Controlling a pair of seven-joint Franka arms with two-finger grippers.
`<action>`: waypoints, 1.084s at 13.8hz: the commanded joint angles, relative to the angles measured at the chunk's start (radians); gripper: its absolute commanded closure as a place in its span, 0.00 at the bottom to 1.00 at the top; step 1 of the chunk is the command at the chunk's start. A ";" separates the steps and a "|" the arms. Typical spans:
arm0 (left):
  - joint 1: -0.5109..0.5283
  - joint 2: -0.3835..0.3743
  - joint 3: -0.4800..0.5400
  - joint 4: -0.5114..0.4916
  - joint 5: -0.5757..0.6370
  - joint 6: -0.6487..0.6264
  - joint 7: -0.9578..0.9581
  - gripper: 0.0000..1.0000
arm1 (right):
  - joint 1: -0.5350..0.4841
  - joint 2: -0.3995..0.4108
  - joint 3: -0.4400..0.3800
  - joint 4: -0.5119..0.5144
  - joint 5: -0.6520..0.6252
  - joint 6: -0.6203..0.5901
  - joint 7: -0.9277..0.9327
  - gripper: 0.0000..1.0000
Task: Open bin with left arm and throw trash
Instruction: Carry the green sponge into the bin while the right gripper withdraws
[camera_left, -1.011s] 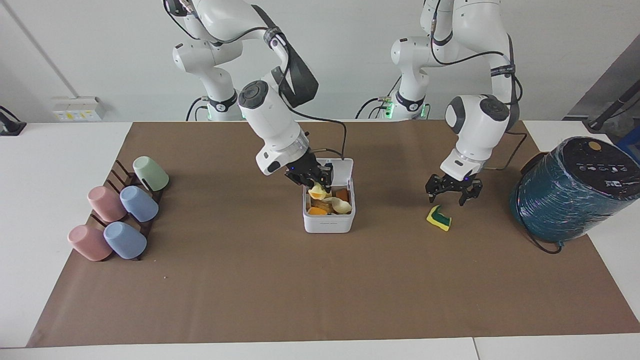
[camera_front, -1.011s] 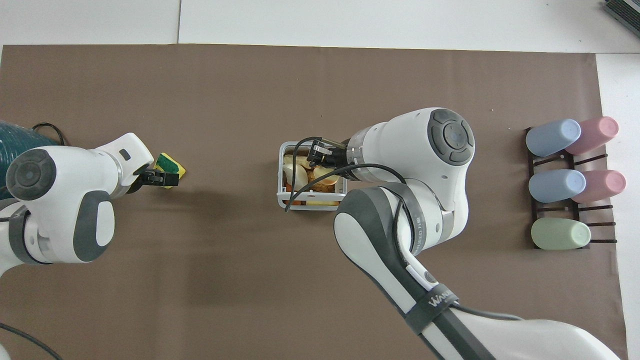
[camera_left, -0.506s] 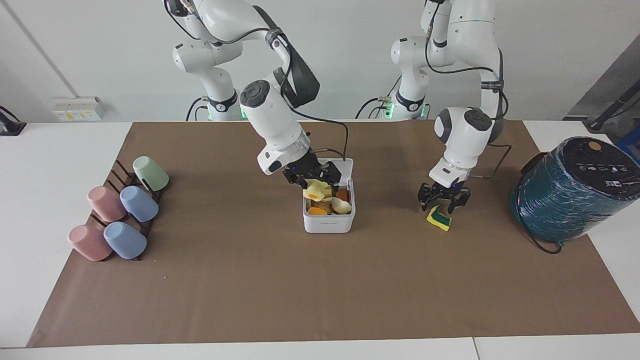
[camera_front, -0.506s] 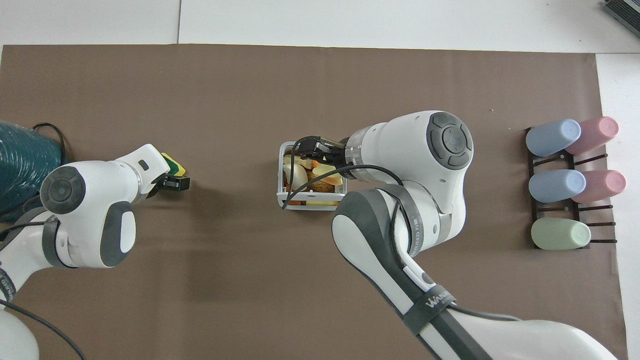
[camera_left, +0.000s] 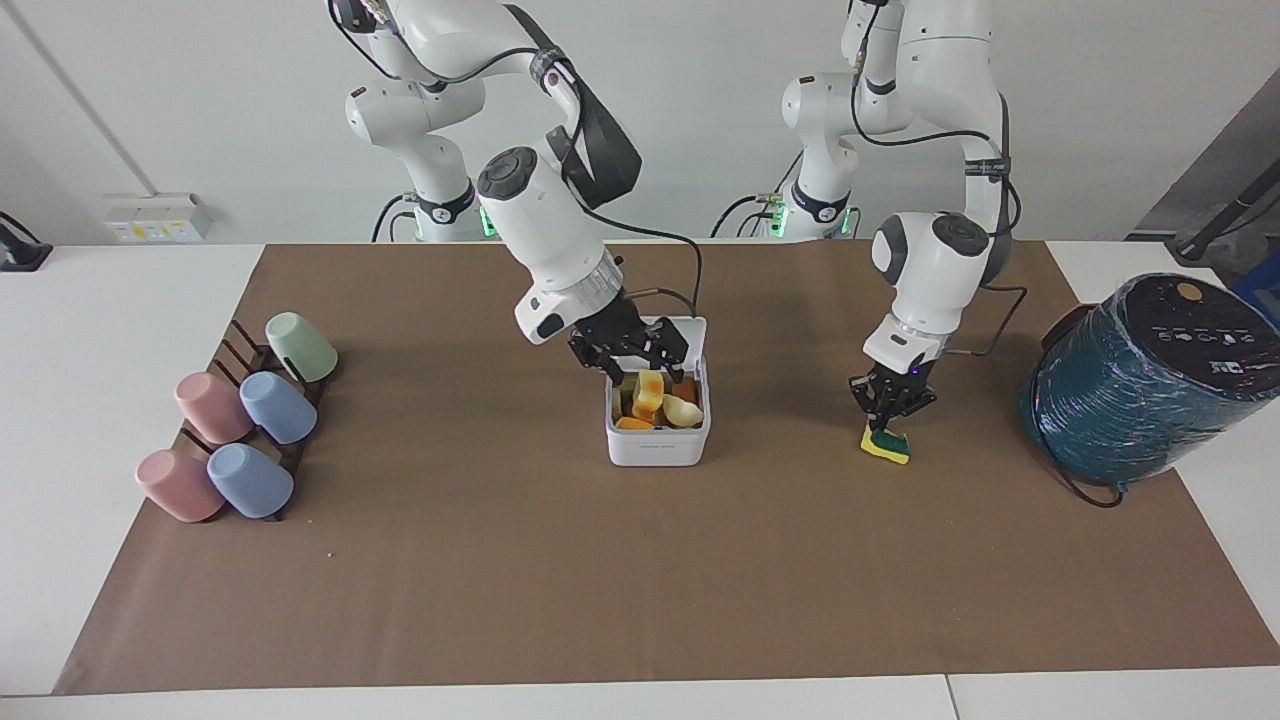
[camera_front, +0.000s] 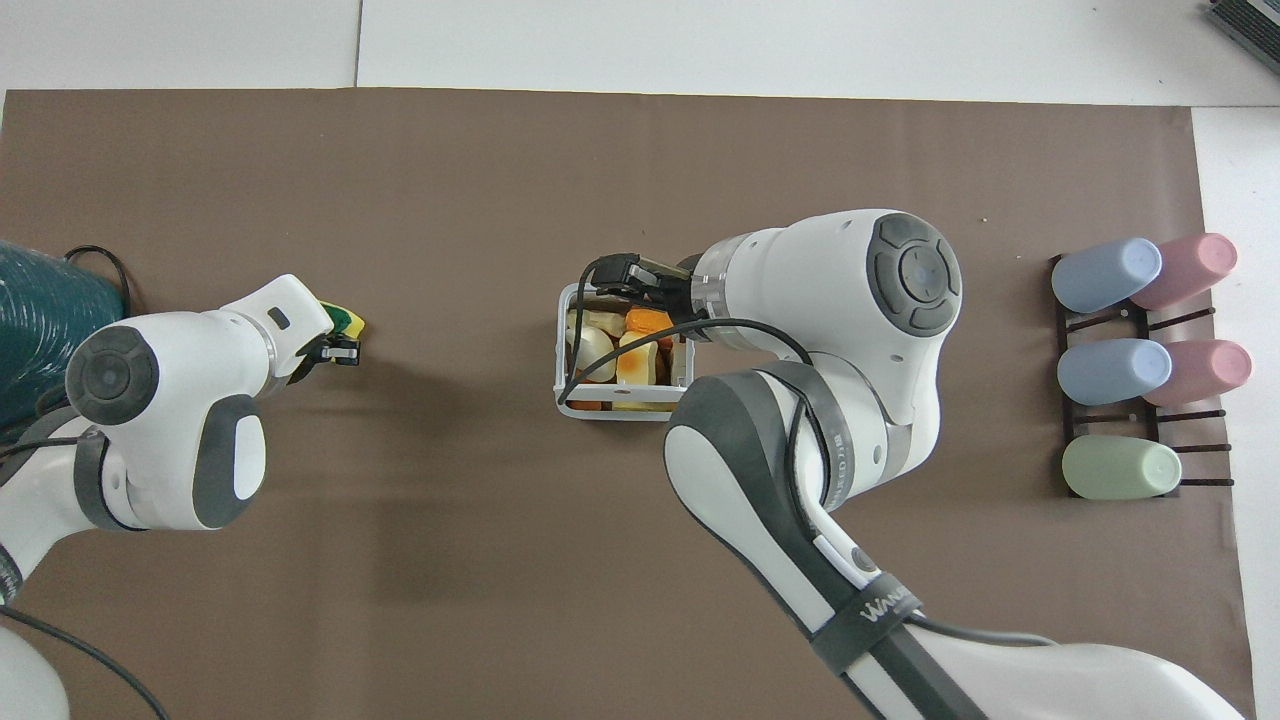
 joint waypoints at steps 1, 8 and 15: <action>0.004 -0.046 -0.044 0.042 0.012 -0.049 -0.025 1.00 | -0.060 -0.052 -0.012 0.004 -0.167 -0.013 -0.008 0.00; 0.007 -0.025 -0.225 0.338 0.013 -0.402 -0.115 1.00 | -0.324 -0.178 -0.011 0.004 -0.373 -0.220 -0.268 0.00; 0.010 -0.004 -0.419 0.400 0.010 -0.385 -0.238 1.00 | -0.468 -0.257 -0.014 0.151 -0.385 -0.672 -0.415 0.00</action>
